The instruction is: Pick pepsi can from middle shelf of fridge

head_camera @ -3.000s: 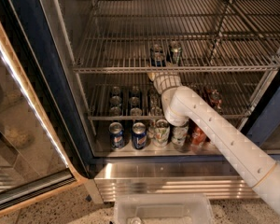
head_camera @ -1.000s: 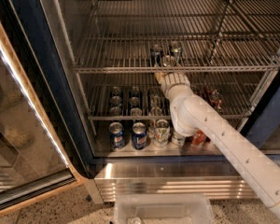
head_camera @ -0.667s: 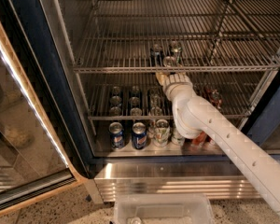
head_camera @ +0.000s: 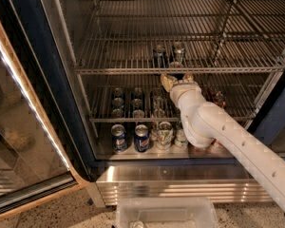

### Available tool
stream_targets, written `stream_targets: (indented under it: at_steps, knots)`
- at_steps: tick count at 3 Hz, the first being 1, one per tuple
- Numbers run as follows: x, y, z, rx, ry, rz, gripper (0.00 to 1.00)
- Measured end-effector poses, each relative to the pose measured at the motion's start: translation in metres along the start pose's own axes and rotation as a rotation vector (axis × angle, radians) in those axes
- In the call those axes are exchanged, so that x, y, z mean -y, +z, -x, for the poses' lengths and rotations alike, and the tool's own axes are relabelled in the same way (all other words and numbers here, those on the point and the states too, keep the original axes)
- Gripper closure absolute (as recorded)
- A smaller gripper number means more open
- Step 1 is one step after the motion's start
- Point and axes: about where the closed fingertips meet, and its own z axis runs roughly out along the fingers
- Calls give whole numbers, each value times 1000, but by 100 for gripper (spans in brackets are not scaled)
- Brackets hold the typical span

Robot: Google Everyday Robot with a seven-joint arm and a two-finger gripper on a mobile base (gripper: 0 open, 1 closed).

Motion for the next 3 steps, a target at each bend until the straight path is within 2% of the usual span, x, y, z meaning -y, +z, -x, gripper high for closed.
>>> stream_targets:
  at_steps: [1,3]
  knots:
    - [-3,-31,4,-25,-14,10,100]
    - [3,-40,-2,-47,-14,-20,100]
